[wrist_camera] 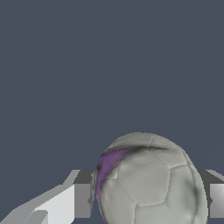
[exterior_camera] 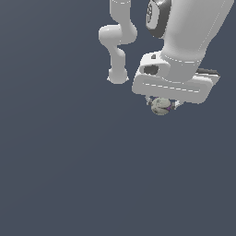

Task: Pick up the object and move it to a goal position.

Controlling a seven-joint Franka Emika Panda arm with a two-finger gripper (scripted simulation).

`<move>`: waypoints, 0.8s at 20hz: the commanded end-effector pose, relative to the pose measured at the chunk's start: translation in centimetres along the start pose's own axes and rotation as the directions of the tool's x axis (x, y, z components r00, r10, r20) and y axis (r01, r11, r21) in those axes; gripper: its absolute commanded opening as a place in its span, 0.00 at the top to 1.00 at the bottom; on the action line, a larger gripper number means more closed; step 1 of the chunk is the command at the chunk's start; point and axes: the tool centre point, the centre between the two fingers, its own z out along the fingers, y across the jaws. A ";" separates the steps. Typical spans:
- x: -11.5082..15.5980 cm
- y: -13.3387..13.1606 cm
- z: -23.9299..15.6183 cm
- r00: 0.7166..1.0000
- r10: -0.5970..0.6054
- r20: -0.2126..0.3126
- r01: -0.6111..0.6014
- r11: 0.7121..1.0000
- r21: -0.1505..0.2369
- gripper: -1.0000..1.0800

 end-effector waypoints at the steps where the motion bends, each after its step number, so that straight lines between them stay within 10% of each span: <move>1: -0.4 -1.6 -2.4 1.000 0.001 0.000 -0.001 1.000 0.000 1.00; 16: -1.3 -7.1 -9.6 1.000 0.000 0.000 0.000 1.000 0.002 1.00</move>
